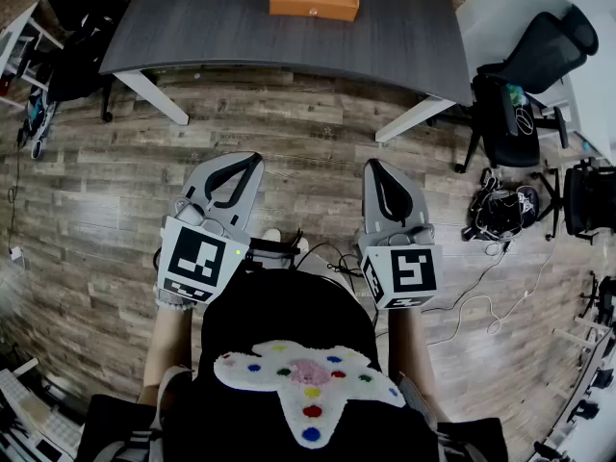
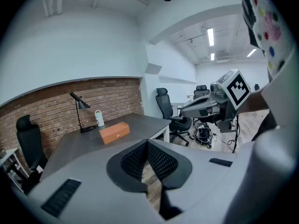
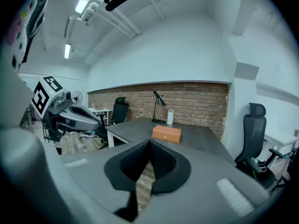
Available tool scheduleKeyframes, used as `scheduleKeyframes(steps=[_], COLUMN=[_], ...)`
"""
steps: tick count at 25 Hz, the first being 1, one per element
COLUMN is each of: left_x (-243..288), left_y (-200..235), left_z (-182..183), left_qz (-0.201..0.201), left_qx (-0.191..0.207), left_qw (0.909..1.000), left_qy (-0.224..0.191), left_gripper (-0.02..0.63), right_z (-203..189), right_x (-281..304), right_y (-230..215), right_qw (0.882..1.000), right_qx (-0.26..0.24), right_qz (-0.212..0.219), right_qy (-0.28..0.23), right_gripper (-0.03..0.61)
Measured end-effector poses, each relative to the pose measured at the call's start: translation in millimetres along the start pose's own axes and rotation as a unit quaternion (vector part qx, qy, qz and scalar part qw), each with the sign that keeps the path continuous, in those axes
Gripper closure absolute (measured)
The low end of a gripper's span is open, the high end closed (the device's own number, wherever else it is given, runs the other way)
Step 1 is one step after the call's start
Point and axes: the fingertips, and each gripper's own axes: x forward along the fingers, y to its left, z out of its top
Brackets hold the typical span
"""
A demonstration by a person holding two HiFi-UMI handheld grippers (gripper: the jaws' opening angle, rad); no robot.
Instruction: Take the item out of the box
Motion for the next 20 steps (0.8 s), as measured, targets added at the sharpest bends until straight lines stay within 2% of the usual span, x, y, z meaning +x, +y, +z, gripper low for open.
scheduleKeyframes(steps=[9, 12, 20], left_x=[1, 3, -2], left_y=[-7, -12, -20], left_z=[2, 6, 16], left_qz=[-0.003, -0.001, 0.036], left_qx=[-0.003, -0.002, -0.009], left_qw=[1.0, 1.0, 0.9993], left_qy=[-0.002, -0.003, -0.011], left_gripper=[0.609, 0.609, 0.61], right_z=[-3, 1, 4], right_x=[-4, -11, -21], right_y=[-2, -5, -21], right_qw=[1.0, 1.0, 0.999], right_qx=[0.0, 0.007, 0.026], right_qz=[0.002, 0.009, 0.023], right_qy=[0.002, -0.016, -0.039], right_gripper=[0.569, 0.569, 0.569])
